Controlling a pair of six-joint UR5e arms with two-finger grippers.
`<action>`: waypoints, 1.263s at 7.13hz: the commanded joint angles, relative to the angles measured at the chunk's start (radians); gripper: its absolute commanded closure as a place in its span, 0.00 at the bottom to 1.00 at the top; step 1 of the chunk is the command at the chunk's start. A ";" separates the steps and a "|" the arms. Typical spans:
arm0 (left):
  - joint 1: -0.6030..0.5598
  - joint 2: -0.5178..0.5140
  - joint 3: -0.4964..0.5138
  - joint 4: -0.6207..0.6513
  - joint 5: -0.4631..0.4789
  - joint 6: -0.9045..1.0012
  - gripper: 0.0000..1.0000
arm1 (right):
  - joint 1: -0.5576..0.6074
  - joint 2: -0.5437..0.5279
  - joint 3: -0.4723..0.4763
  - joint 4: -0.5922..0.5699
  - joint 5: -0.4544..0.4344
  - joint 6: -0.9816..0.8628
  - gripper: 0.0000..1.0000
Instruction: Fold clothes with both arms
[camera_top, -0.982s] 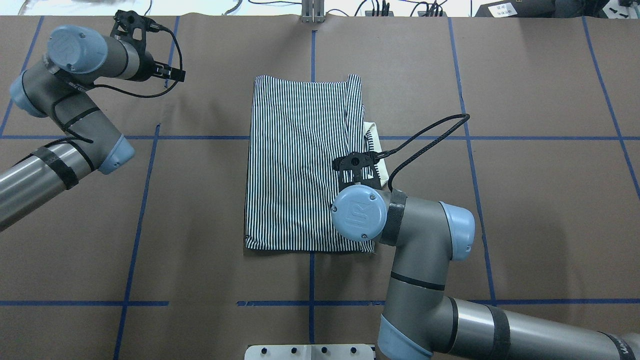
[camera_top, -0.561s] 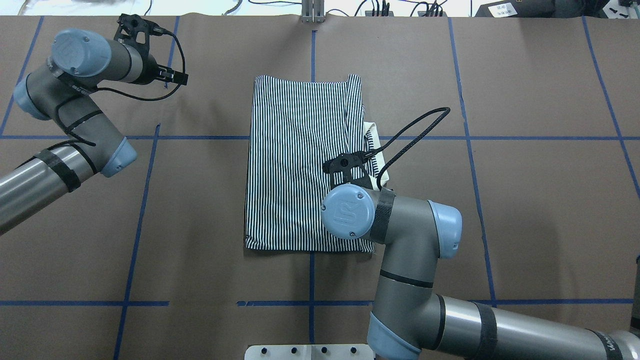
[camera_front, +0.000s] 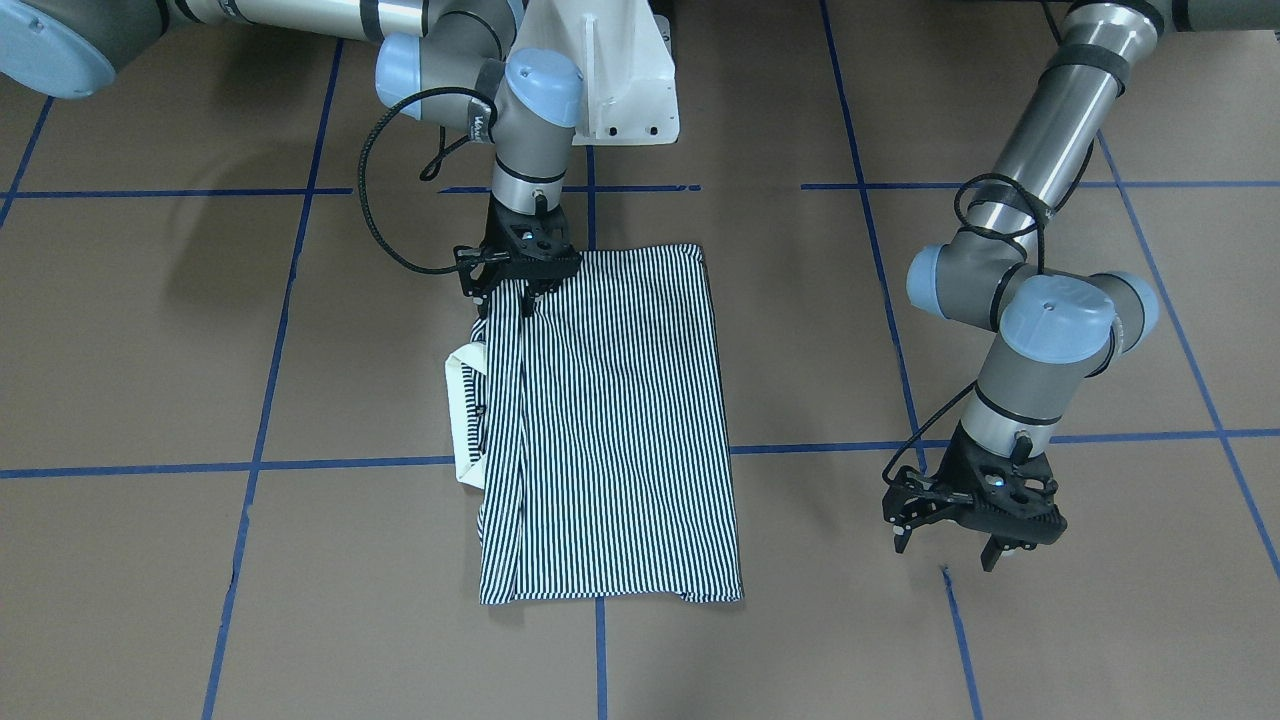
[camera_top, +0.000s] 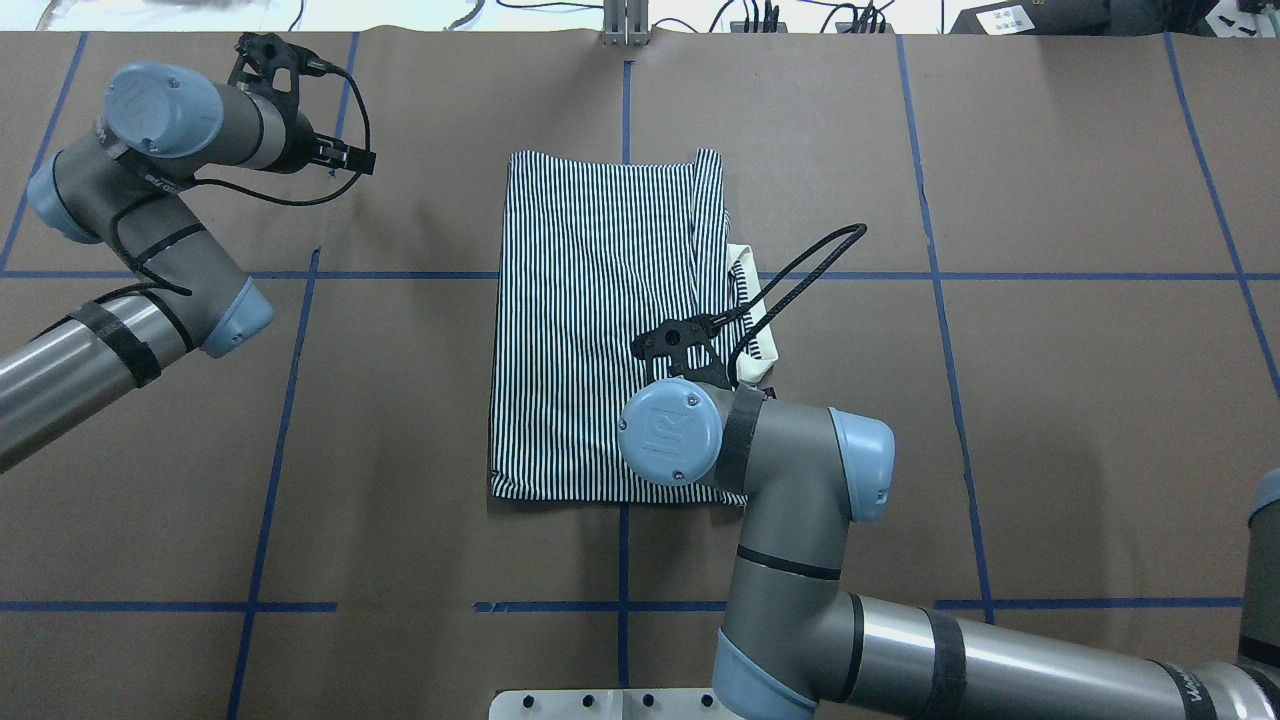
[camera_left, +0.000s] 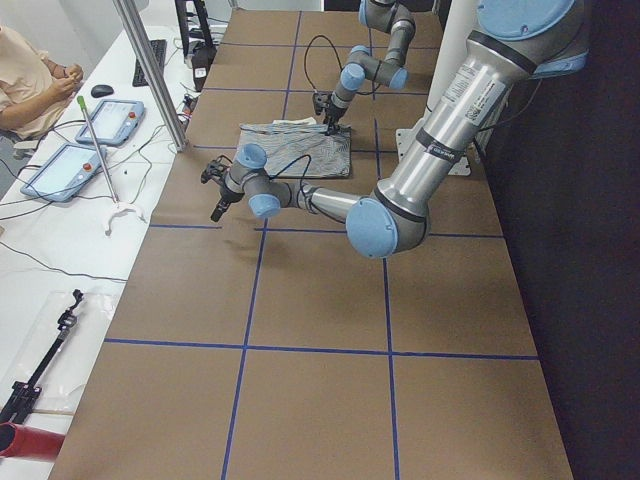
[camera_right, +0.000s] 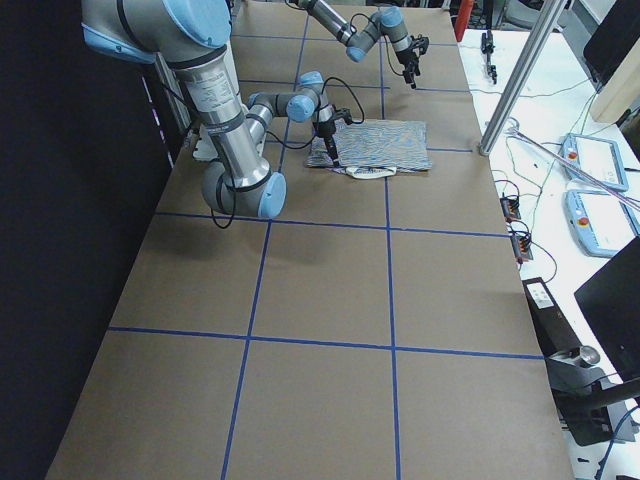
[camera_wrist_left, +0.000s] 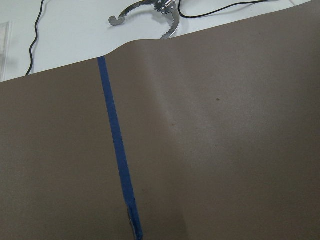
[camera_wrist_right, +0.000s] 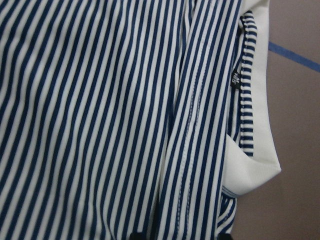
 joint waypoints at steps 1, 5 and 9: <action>0.000 0.002 0.000 0.000 0.000 0.002 0.00 | -0.004 0.029 0.002 -0.061 0.000 -0.012 0.48; 0.000 0.003 0.002 0.000 0.000 0.002 0.00 | -0.022 0.021 0.000 -0.062 -0.008 -0.016 0.49; 0.000 0.003 0.000 0.000 0.000 0.002 0.00 | -0.018 0.015 0.014 -0.108 -0.028 -0.054 0.79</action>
